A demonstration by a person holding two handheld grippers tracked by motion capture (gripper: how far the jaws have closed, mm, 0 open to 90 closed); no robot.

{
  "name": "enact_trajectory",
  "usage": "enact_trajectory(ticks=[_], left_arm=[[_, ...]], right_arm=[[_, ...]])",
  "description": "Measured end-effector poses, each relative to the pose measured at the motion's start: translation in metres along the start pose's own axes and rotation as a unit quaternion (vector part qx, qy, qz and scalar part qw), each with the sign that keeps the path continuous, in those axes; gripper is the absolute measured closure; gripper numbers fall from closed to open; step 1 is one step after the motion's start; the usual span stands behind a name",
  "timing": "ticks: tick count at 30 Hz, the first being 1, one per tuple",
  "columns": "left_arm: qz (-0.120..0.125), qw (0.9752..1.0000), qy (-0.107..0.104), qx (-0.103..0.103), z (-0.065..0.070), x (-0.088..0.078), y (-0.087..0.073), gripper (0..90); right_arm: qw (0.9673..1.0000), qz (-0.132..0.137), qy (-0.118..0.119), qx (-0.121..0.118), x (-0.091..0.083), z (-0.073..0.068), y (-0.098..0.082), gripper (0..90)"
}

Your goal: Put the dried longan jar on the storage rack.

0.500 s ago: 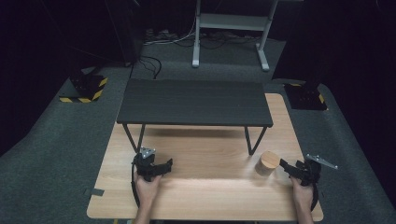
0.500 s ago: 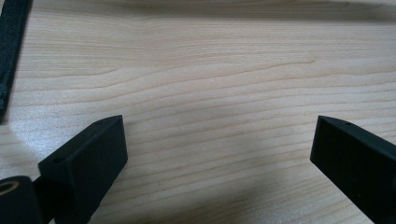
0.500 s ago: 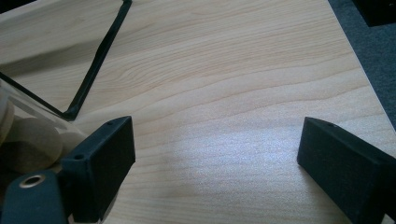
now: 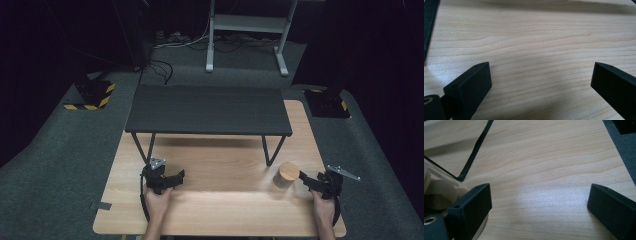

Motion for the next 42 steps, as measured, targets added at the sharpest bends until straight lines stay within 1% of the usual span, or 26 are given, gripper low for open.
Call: enact_trajectory(ticks=[4, 9, 16, 17, 18, 20, 21, 23, 26, 30, 34, 38, 39, 42], left_arm=[[0.0, 1.0, -0.001, -0.001, 0.0, 0.0, 0.0, 3.1], [0.001, 1.0, -0.002, -0.003, -0.001, 0.0, 0.0, 3.1], [0.003, 1.0, -0.003, -0.004, -0.001, 0.0, 0.0, 3.1], [0.003, 1.0, -0.003, -0.004, -0.001, 0.0, 0.0, 3.1], [0.003, 1.0, -0.004, -0.004, -0.001, 0.0, 0.0, 3.1], [0.003, 1.0, -0.004, -0.004, -0.001, 0.0, 0.0, 3.1], [0.004, 1.0, -0.003, -0.005, -0.001, 0.0, 0.0, 3.1], [0.003, 1.0, -0.003, -0.004, -0.001, 0.0, 0.0, 3.1], [0.003, 1.0, -0.003, -0.004, -0.001, 0.0, 0.0, 3.1], [0.003, 1.0, -0.003, -0.005, -0.001, 0.0, 0.0, 3.1], [0.003, 1.0, -0.003, -0.005, -0.001, 0.0, 0.0, 3.1], [0.004, 1.0, -0.004, -0.005, -0.001, 0.0, 0.0, 3.2], [0.004, 1.0, -0.004, -0.005, -0.001, 0.0, 0.0, 3.2], [0.003, 1.0, -0.005, -0.004, -0.002, 0.0, 0.0, 3.2]], right_arm=[[0.9998, -0.002, -0.007, -0.017, -0.001, -0.004, -0.002, 3.7], [0.9989, 0.0, -0.021, -0.042, -0.005, -0.009, -0.006, 3.6], [0.9975, 0.004, -0.017, -0.069, -0.015, -0.008, -0.014, 3.5], [0.9975, 0.004, -0.017, -0.069, -0.015, -0.008, -0.014, 3.5], [0.9968, 0.003, -0.014, -0.079, -0.018, -0.009, -0.016, 3.5], [0.9961, 0.003, -0.013, -0.087, -0.02, -0.009, -0.018, 3.5], [0.9959, 0.004, -0.011, -0.09, -0.023, -0.009, -0.02, 3.5], [0.996, 0.004, -0.004, -0.09, -0.027, -0.009, -0.023, 3.4], [0.9951, 0.0, 0.006, -0.099, -0.031, -0.009, -0.027, 3.3], [0.9934, -0.006, 0.019, -0.113, -0.036, -0.014, -0.032, 3.3], [0.9914, -0.011, 0.032, -0.126, -0.039, -0.021, -0.037, 3.3], [0.9889, -0.015, 0.048, -0.14, -0.04, -0.031, -0.041, 3.0], [0.9889, -0.015, 0.048, -0.14, -0.04, -0.031, -0.041, 3.0], [0.9864, -0.017, 0.059, -0.152, -0.039, -0.04, -0.043, 2.5]])
Point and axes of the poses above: each handheld gripper's, and its own axes: x roughly forward along the jaws, y roughly out of its top, z roughly to its right, the point moved 7 cm from there along x, roughly forward along the jaws, and after that the axes turned 15 degrees about x, right-handed, at the moved point
